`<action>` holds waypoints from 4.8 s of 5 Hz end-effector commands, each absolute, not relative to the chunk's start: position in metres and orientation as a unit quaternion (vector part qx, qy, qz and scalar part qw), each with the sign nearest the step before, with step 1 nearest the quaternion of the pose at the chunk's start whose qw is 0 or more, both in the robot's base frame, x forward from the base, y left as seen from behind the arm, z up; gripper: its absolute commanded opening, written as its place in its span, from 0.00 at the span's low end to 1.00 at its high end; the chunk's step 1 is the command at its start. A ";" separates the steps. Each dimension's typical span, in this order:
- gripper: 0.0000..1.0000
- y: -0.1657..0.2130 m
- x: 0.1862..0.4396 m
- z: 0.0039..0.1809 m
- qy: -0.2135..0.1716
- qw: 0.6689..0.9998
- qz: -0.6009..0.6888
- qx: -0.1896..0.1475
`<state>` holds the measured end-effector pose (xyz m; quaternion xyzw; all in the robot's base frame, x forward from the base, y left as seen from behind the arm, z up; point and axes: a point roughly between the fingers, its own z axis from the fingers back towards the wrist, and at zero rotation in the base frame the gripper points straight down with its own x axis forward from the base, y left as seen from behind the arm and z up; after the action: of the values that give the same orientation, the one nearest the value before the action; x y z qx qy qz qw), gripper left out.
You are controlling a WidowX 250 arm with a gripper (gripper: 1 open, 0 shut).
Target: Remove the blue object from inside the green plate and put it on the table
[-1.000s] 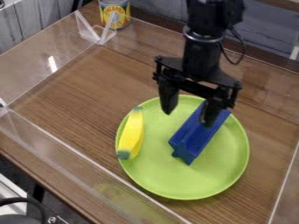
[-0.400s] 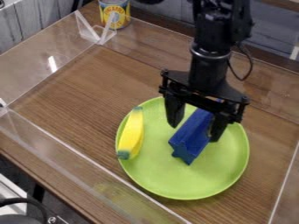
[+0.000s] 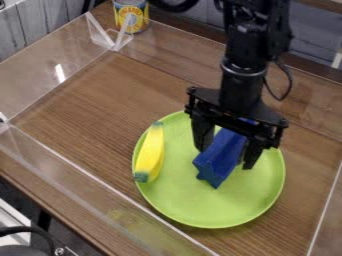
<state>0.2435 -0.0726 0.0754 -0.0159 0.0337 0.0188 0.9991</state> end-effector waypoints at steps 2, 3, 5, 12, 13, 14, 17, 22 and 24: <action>1.00 -0.078 0.247 0.072 0.026 0.999 0.012 -0.022; 1.00 -0.078 0.248 0.069 0.028 0.999 0.012 -0.022; 1.00 -0.075 0.255 0.065 0.028 0.999 0.008 -0.024; 1.00 -0.063 0.265 0.051 0.021 0.999 0.006 -0.026; 1.00 -0.062 0.265 0.044 0.022 0.999 0.007 -0.024; 1.00 -0.061 0.265 0.037 0.023 0.999 0.007 -0.022; 0.00 -0.057 0.265 0.038 0.026 1.000 0.002 -0.012; 0.00 -0.033 0.276 0.104 0.011 1.000 0.013 0.013; 0.00 0.012 0.286 0.148 -0.013 0.998 0.051 0.023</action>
<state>0.2806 0.0120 0.1267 0.0225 0.0259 0.0567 0.9978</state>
